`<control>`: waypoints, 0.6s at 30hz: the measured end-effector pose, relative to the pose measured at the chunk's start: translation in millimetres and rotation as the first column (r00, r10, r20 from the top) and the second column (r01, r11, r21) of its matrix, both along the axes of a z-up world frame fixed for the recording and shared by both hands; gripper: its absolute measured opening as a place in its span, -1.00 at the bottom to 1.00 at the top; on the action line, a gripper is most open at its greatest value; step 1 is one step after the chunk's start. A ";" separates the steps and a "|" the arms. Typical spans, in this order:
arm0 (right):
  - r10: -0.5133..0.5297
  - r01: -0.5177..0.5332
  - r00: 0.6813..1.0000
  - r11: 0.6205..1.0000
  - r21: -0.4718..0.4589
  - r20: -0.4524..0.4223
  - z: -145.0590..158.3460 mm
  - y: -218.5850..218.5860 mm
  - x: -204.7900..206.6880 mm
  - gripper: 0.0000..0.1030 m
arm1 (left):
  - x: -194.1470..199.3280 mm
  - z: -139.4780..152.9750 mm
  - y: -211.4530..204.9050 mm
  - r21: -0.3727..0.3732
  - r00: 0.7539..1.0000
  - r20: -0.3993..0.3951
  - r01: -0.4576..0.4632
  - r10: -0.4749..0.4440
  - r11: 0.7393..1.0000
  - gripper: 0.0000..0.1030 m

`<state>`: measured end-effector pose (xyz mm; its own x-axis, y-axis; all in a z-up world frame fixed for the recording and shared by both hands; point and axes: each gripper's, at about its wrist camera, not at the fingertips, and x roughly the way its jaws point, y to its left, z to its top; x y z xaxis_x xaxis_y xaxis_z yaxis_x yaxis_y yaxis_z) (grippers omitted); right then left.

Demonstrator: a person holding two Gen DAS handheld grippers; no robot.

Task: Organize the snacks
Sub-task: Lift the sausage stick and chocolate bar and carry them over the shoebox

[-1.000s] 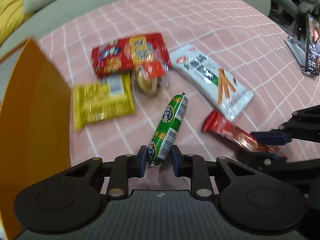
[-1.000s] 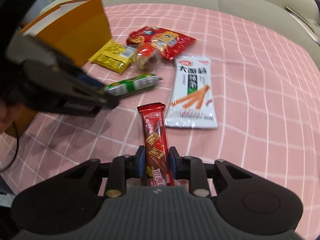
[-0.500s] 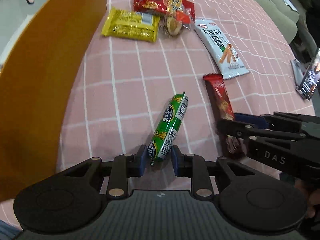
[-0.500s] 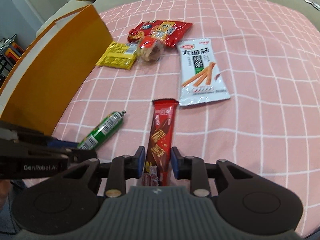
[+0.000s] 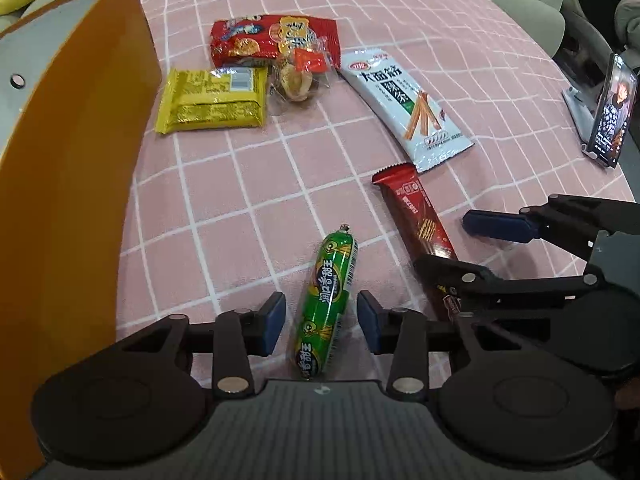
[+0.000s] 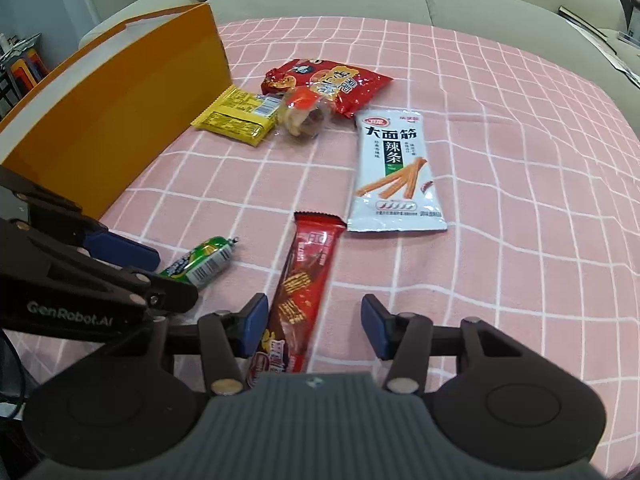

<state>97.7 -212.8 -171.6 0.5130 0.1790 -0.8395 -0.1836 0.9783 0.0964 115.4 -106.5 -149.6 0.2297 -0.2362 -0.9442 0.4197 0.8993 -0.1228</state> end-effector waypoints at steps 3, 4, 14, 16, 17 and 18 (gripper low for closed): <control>0.024 -0.024 1.000 0.999 -0.026 0.007 -2.3 4.6 -0.2 -0.09 | -0.2 -3.6 0.6 0.017 1.000 0.000 0.004 -0.004 1.000 -0.22; 0.034 -0.033 0.999 0.999 -0.029 0.006 -3.4 7.4 0.4 -0.14 | -0.6 -3.6 0.8 0.024 1.000 0.005 0.008 -0.008 1.000 -0.26; 0.069 -0.066 0.997 0.995 -0.072 0.033 -2.0 22.3 0.4 -0.58 | -7.0 -1.7 3.4 0.042 0.999 0.046 -0.023 0.021 0.999 -0.51; 0.063 -0.061 0.998 0.997 -0.048 0.025 -0.4 20.5 -0.7 -0.60 | -6.7 -0.7 6.9 0.021 0.998 0.039 -0.048 0.047 0.999 -0.51; 0.059 -0.058 0.998 0.998 -0.039 0.025 1.2 19.8 -1.4 -0.60 | -7.1 0.6 9.0 0.011 0.998 0.037 -0.057 0.057 0.998 -0.51; 0.056 -0.055 0.998 0.998 -0.032 0.028 3.5 19.3 -2.2 -0.60 | -7.8 2.8 11.1 0.005 0.997 0.038 -0.067 0.067 0.998 -0.51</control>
<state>95.4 -193.5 -168.1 0.5274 0.1818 -0.8299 -0.2403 0.9689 0.0595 107.5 -95.4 -146.9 0.2806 -0.2133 -0.9358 0.3629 0.9262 -0.1023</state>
